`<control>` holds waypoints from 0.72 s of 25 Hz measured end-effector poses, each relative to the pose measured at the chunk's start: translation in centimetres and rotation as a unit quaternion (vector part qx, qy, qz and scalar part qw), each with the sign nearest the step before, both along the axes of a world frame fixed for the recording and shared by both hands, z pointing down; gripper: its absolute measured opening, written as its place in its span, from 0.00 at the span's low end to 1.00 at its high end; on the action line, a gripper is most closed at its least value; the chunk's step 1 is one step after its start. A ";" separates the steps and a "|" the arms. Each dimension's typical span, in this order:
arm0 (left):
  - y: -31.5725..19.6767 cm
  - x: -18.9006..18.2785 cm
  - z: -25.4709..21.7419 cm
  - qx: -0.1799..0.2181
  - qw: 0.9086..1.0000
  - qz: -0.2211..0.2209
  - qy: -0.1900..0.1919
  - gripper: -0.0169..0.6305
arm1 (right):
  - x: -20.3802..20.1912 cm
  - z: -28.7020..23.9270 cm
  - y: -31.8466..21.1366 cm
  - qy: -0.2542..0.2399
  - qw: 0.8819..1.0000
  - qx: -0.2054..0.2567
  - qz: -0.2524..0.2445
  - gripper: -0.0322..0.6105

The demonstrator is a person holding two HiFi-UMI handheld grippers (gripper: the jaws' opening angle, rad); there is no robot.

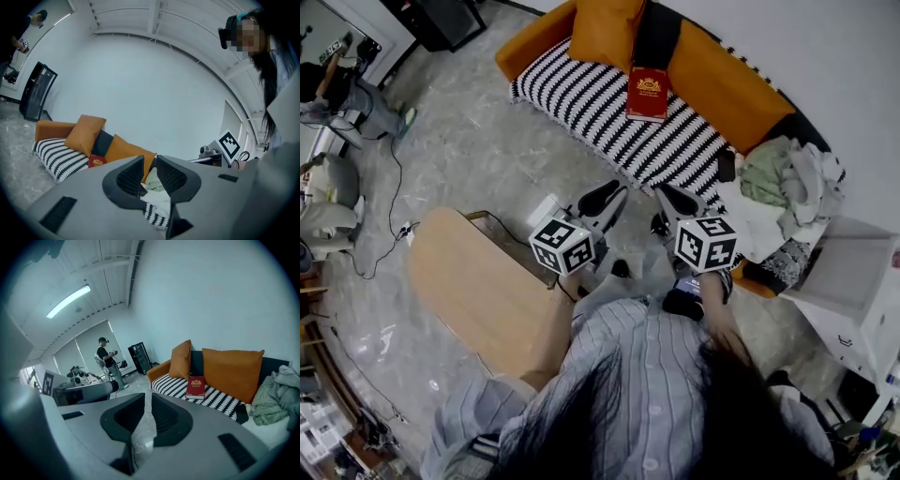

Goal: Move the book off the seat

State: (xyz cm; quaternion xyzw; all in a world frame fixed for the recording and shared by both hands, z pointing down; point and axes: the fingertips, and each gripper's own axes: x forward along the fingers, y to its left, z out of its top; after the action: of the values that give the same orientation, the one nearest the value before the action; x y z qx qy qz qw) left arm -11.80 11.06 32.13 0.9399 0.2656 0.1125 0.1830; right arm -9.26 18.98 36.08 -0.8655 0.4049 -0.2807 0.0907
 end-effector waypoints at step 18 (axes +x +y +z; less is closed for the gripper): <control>4.0 16.6 0.9 0.010 0.999 -0.040 -0.026 0.16 | 18.1 0.7 4.9 -0.018 1.000 0.003 -0.023 0.14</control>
State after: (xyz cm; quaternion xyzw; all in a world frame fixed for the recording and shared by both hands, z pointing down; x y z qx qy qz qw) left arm 4.76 15.03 33.06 0.9483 0.2220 0.1324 0.1844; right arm 8.88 23.93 36.74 -0.8505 0.4239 -0.2970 0.0937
